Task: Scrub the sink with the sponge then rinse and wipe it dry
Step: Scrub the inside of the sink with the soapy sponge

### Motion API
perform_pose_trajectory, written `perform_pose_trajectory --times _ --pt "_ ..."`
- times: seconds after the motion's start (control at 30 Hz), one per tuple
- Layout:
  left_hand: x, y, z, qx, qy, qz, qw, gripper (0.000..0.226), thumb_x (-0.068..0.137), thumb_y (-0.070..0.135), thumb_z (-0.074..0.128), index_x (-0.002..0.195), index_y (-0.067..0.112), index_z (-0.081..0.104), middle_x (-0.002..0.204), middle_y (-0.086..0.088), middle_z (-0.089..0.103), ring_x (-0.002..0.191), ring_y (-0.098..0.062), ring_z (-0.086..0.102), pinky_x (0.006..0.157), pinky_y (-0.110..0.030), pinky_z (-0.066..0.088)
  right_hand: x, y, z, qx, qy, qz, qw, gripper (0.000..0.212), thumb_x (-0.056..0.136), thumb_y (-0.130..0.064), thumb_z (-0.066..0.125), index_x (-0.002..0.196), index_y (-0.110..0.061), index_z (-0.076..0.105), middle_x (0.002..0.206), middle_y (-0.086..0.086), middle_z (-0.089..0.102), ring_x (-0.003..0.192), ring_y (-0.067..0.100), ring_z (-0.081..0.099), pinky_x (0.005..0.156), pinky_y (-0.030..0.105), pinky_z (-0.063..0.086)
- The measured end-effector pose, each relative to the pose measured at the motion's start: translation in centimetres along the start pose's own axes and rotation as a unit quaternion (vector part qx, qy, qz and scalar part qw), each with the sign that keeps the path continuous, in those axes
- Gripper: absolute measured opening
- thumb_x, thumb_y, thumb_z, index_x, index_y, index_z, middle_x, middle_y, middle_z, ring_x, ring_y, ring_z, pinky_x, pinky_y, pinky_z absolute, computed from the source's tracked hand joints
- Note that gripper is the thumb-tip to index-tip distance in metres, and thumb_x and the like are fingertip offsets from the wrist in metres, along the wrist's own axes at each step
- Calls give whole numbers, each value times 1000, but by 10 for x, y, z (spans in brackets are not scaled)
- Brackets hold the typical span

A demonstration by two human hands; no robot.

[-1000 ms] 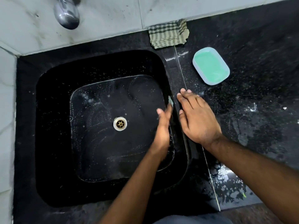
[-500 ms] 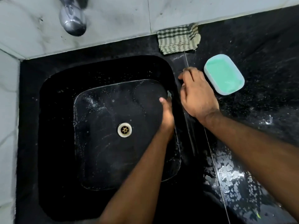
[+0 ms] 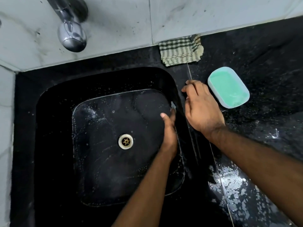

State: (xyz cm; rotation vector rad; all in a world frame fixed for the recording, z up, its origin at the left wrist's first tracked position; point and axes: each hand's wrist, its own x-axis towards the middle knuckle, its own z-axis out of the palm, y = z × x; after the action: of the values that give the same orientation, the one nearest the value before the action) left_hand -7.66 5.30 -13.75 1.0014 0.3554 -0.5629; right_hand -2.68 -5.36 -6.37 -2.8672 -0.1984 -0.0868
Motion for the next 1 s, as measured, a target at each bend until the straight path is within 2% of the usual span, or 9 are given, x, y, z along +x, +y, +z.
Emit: perform_pose_trajectory --times 0.1,0.17,0.23,0.33,0.5,0.63,0.77,0.83,1.0 --pt "10 23 5 13 -8 37 999 86 89 81 20 156 29 30 163 5 27 150 -10 23 124 -27 13 1 1 2 -1 3 -1 1000 36 85 -10 46 120 -9 52 131 13 47 123 28 45 110 38 36" --pt "35 58 18 101 38 73 992 80 93 77 1 159 34 16 167 9 6 151 0 5 118 -11 1 0 0 2 -6 -2 -1 1000 37 85 -10 46 121 -9 52 132 13 47 123 28 44 110 38 36" --pt "63 76 24 69 73 78 992 81 92 75 -6 158 36 20 167 7 11 152 -6 9 123 -21 3 -1 1 2 -8 -1 2 1000 37 85 -11 46 121 -9 52 132 12 47 122 28 45 110 38 37" --pt "68 56 17 13 72 33 997 92 88 82 7 130 19 60 130 -2 65 124 -17 56 114 -33 36 -1 1 3 1 7 -1 1000 36 84 -12 47 120 -10 52 132 11 47 121 27 45 109 37 37" --pt "13 33 5 126 60 -4 990 85 93 74 5 152 22 38 155 0 43 135 -11 47 118 -33 34 2 5 5 -6 15 -6 1000 35 85 -15 47 120 -12 52 131 9 47 123 25 44 109 35 37" --pt "-15 31 12 77 -4 23 997 89 86 76 6 157 27 27 159 10 32 135 1 43 99 -10 42 0 4 6 0 13 -4 1000 34 86 -15 46 119 -11 52 130 9 47 121 26 45 106 37 39" --pt "8 27 9 88 51 4 995 84 93 72 5 157 23 29 159 -5 36 144 -19 38 122 -42 28 -1 3 4 -3 23 0 1000 33 86 -14 46 119 -12 51 129 8 47 120 25 45 106 36 39" --pt "-10 24 6 131 61 24 989 84 92 73 7 156 23 30 159 -2 37 144 -15 38 123 -41 25 0 1 5 -6 23 -2 1000 33 85 -14 46 118 -12 51 127 8 47 117 25 45 104 36 40" --pt "-26 17 7 56 10 12 998 91 87 83 8 156 29 30 161 5 32 149 -12 27 124 -38 19 -2 1 6 -5 26 1 1000 32 84 -13 44 116 -12 51 122 8 49 112 26 47 100 39 42"
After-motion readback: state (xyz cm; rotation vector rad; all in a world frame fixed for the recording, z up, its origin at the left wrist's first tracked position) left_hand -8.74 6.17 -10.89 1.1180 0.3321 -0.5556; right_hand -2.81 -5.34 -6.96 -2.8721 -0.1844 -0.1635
